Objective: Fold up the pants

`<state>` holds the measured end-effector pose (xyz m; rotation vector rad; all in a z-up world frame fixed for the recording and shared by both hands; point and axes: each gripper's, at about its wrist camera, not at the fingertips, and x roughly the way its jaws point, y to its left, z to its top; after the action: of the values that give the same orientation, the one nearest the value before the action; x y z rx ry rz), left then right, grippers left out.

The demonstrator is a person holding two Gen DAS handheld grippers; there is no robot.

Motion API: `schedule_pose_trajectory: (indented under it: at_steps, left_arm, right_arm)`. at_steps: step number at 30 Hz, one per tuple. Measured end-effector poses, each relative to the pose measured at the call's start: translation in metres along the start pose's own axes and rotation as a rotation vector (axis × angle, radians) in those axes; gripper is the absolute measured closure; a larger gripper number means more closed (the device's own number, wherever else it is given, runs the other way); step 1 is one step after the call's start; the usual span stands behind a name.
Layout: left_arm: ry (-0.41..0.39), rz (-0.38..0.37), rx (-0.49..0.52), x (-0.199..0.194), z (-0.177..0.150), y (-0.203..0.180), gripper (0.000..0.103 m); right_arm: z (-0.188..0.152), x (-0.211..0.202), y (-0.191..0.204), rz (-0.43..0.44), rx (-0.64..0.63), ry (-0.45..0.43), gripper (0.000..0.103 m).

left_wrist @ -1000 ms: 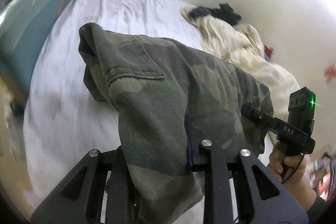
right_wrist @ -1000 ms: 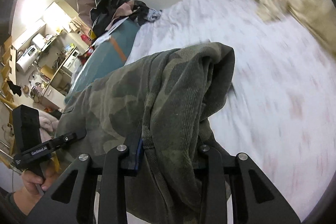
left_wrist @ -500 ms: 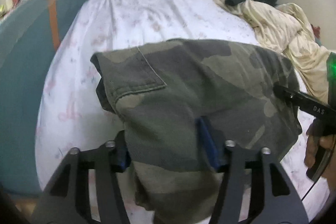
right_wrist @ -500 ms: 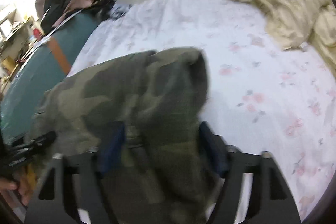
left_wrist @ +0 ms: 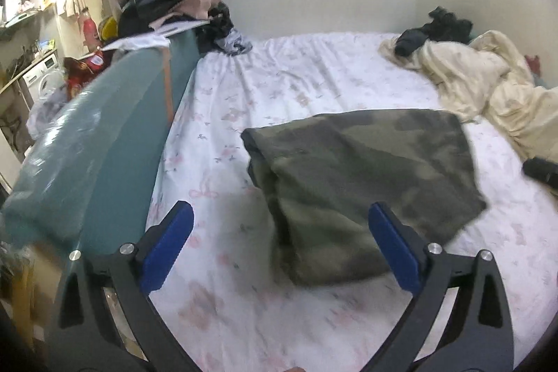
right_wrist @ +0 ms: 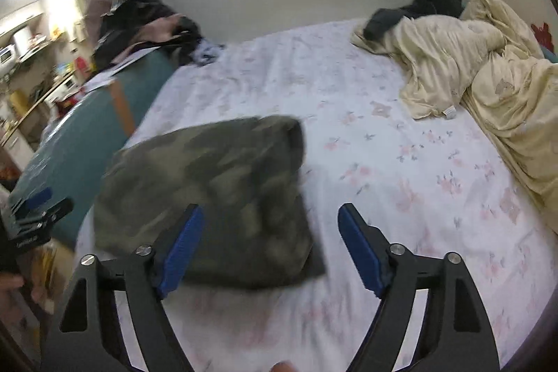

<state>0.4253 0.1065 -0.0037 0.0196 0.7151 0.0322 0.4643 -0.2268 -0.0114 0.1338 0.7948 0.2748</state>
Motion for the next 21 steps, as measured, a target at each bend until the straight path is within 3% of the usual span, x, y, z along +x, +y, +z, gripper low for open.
schedule_pose_trajectory:
  at_steps: [2,7,10,14,17,21]
  left_arm:
    - [-0.035,0.015,-0.026,-0.032,-0.011,-0.011,0.004]
    - [-0.092,0.016,-0.068,-0.104,-0.028,-0.038,0.004]
    - [-0.111,0.015,-0.09,-0.144,-0.036,-0.046,0.001]
    - [-0.163,0.087,-0.043,-0.201,-0.063,-0.056,0.001]
    - [-0.168,0.061,-0.039,-0.24,-0.085,-0.059,0.001]
    - [-0.153,0.017,-0.104,-0.276,-0.115,-0.051,0.001]
  right_arm:
    - [-0.019,-0.028,0.015,-0.012,-0.023,-0.023,0.01]
    - [-0.05,-0.087,0.033,-0.006,0.021,-0.051,0.009]
    - [-0.063,-0.126,0.041,-0.003,0.029,-0.096,0.0]
    - [-0.091,-0.176,0.054,0.008,0.045,-0.129,0.0]
    - [-0.113,-0.21,0.064,0.021,0.043,-0.138,0.0]
    - [-0.14,-0.256,0.077,0.012,0.001,-0.181,0.0]
